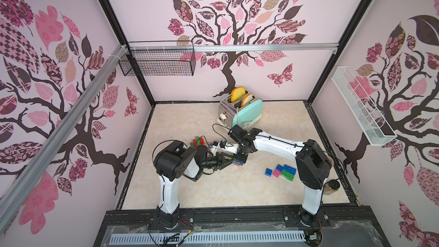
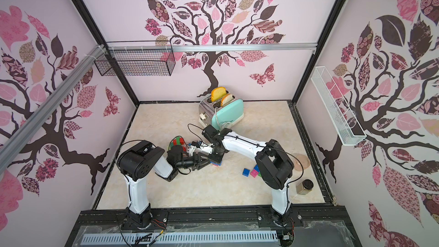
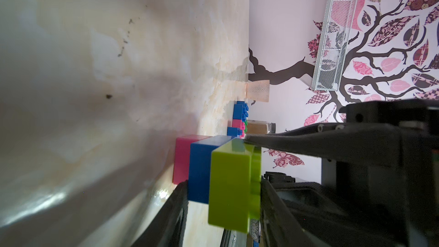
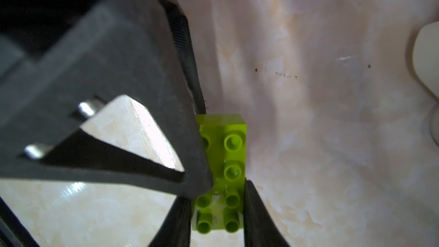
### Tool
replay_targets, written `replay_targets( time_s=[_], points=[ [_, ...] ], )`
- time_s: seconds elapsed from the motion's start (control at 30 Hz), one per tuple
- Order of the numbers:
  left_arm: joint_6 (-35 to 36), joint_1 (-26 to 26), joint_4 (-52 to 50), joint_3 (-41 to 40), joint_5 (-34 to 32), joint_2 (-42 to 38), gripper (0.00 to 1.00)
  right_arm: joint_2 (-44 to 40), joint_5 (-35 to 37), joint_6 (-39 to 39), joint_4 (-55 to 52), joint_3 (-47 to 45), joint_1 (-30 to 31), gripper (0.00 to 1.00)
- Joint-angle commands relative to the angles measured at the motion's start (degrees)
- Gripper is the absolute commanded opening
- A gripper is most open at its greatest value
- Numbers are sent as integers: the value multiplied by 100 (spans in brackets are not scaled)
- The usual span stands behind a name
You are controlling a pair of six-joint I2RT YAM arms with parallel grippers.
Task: Assemble a heart with lego
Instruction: Assemble the lego brick with the lego brick.
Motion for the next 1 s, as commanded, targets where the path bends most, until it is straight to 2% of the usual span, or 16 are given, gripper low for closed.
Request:
replay_targets(
  time_s=[0.0,0.3,0.53,0.57,0.7,0.97],
  points=[
    [-24,-94,-126,-11,-80,154,47,174,-108,-23,-130,-207,25,6],
    [-91,-127,-97,36,-139,196,40,109,-177,118,-69,-357,19,6],
    [-73,-133,-112,-7,-170,112,41,-174,-419,244,103,-366,-74,10],
    [-74,-136,-117,4,-171,126,41,-190,-432,264,90,-350,-95,12],
    [-73,-135,-106,19,-158,148,41,-247,-435,406,104,-287,-175,33],
    [-31,-129,-151,10,-157,136,41,-780,-839,600,-110,-157,-481,68]
  ],
)
